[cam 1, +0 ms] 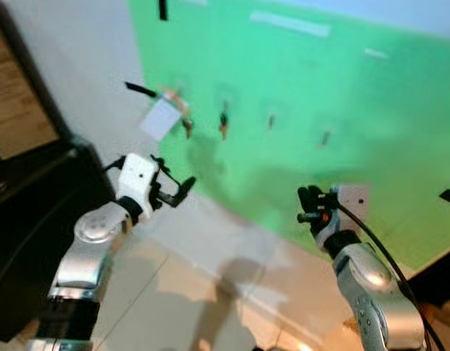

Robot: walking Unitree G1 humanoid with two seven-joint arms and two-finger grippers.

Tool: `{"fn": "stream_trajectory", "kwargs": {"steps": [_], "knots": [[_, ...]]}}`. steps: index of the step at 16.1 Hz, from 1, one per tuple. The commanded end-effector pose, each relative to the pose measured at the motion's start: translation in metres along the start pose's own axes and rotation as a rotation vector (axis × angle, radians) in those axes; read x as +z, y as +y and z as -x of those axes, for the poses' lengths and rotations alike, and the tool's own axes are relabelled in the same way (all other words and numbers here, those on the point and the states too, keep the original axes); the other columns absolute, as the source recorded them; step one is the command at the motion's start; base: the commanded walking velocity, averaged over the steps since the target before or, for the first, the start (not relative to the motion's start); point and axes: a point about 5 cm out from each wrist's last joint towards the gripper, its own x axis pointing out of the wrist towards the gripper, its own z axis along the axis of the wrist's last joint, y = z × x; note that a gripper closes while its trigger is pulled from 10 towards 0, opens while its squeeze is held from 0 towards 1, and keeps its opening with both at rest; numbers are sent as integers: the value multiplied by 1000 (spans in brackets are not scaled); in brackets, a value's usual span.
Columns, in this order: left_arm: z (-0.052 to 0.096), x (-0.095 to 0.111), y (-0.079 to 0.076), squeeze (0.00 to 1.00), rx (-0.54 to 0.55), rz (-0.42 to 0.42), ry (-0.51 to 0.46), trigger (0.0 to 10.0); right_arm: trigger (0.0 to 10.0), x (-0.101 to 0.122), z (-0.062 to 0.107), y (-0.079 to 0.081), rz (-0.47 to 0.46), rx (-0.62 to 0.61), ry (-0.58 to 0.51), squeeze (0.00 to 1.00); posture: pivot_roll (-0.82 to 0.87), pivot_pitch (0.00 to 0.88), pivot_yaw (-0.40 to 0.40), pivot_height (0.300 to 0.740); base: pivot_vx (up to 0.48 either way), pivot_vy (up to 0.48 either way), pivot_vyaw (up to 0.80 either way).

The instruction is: Hang keys on a hook

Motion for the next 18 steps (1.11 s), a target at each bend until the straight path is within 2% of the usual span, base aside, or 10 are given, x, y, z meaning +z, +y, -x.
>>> {"fn": "stream_trajectory", "kwargs": {"steps": [1, 3, 5, 6, 7, 8, 9, 12, 18], "knots": [[-1, 7, -3, 1000, -16, -10, -22, 10000, 10000, 5, 0, -1, 12, -10, -26, 1000, -32, 0, 1, 740, 0, 0, 0], [2, 9, -9, 1000, -26, -11, -18, 10000, 10000, 1, 3, -4, 1, -48, -10, 1000, -41, 0, 11, 740, 0, 0, 0], [5, 9, -17, 1000, -32, 9, -20, 10000, 10000, -6, 6, -9, 25, -138, 10, 1000, -48, 0, 18, 740, 0, 0, 0], [6, 8, -18, 627, -29, 6, -22, 10000, 10000, -10, 6, -9, 28, -145, 44, 1000, -57, 0, 27, 740, 0, 0, 0], [11, -5, -17, 141, 22, -9, -14, 10000, 10000, -20, 8, -6, 55, -130, 96, 1000, -68, 0, 33, 740, 0, 0, 0], [14, -10, -17, 0, 35, -5, -10, 10000, 10000, -24, 8, -3, 57, -99, 115, 1000, -73, 0, 37, 740, 0, 0, 0], [19, -18, -16, 0, 52, 21, 9, 10000, 10000, -27, 11, -2, 33, -92, 110, 0, -76, 0, 38, 740, 0, 0, 0], [22, -21, -17, 0, 73, 69, 19, 10000, 10000, -32, 15, -6, 0, -129, 116, 0, -80, 0, 37, 740, 0, 0, 0], [22, -21, -17, 0, 73, 69, 19, 10000, 10000, -32, 15, -6, 0, -129, 116, 0, -80, 0, 37, 740, 0, 0, 0]]}}
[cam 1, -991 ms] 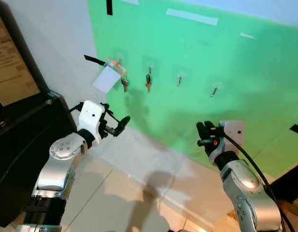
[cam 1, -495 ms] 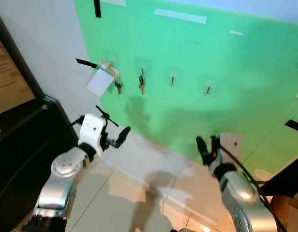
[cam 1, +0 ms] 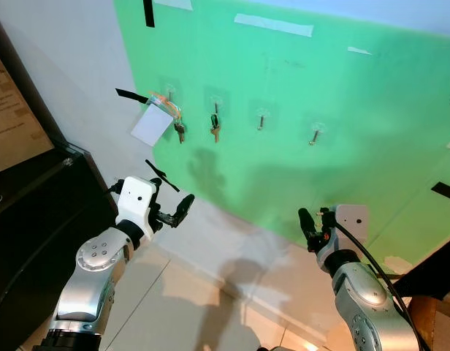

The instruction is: Hang keys on a hook

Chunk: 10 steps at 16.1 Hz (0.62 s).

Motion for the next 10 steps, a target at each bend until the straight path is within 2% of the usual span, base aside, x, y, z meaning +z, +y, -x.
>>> {"fn": "stream_trajectory", "kwargs": {"steps": [1, 10], "knots": [[1, 2, 3, 0, 19, 6, -9, 10000, 10000, -1, 1, -1, -12, -6, 1, 0, -80, 0, 37, 740, 0, 0, 0], [2, 2, 2, 0, 28, 16, -11, 10000, 10000, -3, 1, -2, -20, -20, 5, 0, -80, 0, 36, 740, 0, 0, 0]]}}
